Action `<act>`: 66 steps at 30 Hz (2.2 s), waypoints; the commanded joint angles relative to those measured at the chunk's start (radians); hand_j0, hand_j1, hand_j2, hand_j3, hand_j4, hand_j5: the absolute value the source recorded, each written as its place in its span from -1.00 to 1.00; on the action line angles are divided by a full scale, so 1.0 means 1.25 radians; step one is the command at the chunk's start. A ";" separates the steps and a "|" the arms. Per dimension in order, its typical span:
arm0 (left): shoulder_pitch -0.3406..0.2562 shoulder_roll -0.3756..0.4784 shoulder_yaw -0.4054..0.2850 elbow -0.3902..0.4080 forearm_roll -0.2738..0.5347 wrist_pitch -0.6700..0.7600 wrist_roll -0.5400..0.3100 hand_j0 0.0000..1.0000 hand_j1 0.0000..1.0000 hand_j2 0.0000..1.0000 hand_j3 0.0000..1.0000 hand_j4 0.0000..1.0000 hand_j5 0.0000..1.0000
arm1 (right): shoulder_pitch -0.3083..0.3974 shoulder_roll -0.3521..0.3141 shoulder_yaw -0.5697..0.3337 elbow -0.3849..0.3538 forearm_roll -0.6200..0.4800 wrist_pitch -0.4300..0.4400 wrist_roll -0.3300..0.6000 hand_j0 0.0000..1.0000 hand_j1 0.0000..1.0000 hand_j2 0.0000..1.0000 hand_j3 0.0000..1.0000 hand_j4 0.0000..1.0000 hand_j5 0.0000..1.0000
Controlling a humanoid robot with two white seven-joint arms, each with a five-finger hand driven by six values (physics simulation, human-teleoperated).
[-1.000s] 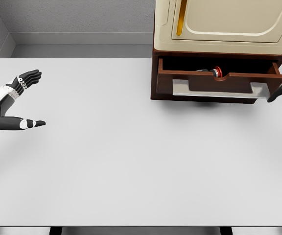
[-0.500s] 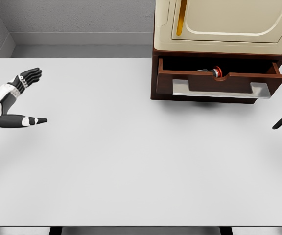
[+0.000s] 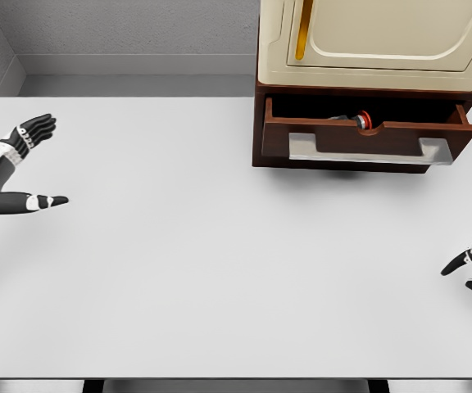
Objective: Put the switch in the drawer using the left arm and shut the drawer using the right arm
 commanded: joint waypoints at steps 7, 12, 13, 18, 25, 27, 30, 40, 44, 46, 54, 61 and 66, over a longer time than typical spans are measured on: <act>-0.001 0.001 0.003 0.004 0.006 0.001 0.000 1.00 1.00 1.00 1.00 1.00 1.00 | -0.070 0.016 0.096 -0.001 -0.022 0.000 -0.002 0.14 0.14 0.14 0.14 0.14 0.14; -0.001 0.001 0.003 0.004 0.006 0.001 0.000 1.00 1.00 1.00 1.00 1.00 1.00 | -0.119 0.008 0.098 0.000 -0.039 0.000 -0.004 0.15 0.15 0.15 0.15 0.15 0.15; -0.001 0.001 0.003 0.004 0.006 0.001 0.000 1.00 1.00 1.00 1.00 1.00 1.00 | -0.123 0.010 0.099 0.000 -0.040 0.000 -0.005 0.15 0.15 0.15 0.15 0.15 0.15; -0.002 0.001 0.005 0.005 0.004 0.001 0.000 1.00 1.00 1.00 1.00 1.00 1.00 | -0.210 0.020 0.125 0.000 -0.039 0.000 0.000 0.13 0.13 0.13 0.13 0.13 0.13; -0.002 0.001 0.005 0.009 0.004 0.002 0.000 1.00 1.00 1.00 1.00 1.00 1.00 | -0.324 0.017 0.229 -0.001 -0.040 0.000 0.001 0.15 0.15 0.15 0.15 0.15 0.15; -0.002 0.001 0.003 0.009 0.004 0.002 0.000 1.00 1.00 1.00 1.00 1.00 1.00 | -0.351 0.016 0.231 -0.001 -0.038 0.000 0.001 0.15 0.15 0.15 0.15 0.15 0.15; -0.002 0.001 0.005 0.009 0.004 0.002 0.000 1.00 1.00 1.00 1.00 1.00 1.00 | -0.404 0.033 0.261 -0.003 -0.038 0.000 0.001 0.16 0.16 0.16 0.16 0.16 0.16; -0.002 0.001 0.005 0.009 0.004 0.002 0.000 1.00 1.00 1.00 1.00 1.00 1.00 | -0.588 0.118 0.403 -0.003 0.009 0.000 0.001 0.17 0.17 0.17 0.17 0.17 0.17; -0.002 0.001 0.005 0.009 0.006 0.002 0.000 1.00 1.00 1.00 1.00 1.00 1.00 | -0.636 0.135 0.434 -0.001 0.011 0.000 0.001 0.18 0.18 0.18 0.18 0.18 0.18; -0.002 0.001 0.005 0.009 0.004 0.002 0.000 1.00 1.00 1.00 1.00 1.00 1.00 | -0.641 0.140 0.440 -0.001 0.022 0.000 0.001 0.19 0.19 0.19 0.19 0.19 0.19; -0.002 0.001 0.005 0.009 0.004 0.002 0.000 1.00 1.00 1.00 1.00 1.00 1.00 | -0.717 0.159 0.503 0.007 0.040 0.000 0.001 0.26 0.26 0.26 0.26 0.26 0.26; -0.002 0.001 0.005 0.009 0.004 0.002 0.000 1.00 1.00 1.00 1.00 1.00 1.00 | -0.756 0.179 0.553 0.049 0.047 0.000 0.001 0.26 0.26 0.26 0.26 0.26 0.26; -0.002 0.001 0.005 0.013 0.004 0.002 0.000 1.00 1.00 1.00 1.00 1.00 1.00 | -0.793 0.189 0.590 0.076 0.053 0.000 0.001 0.26 0.26 0.26 0.26 0.26 0.26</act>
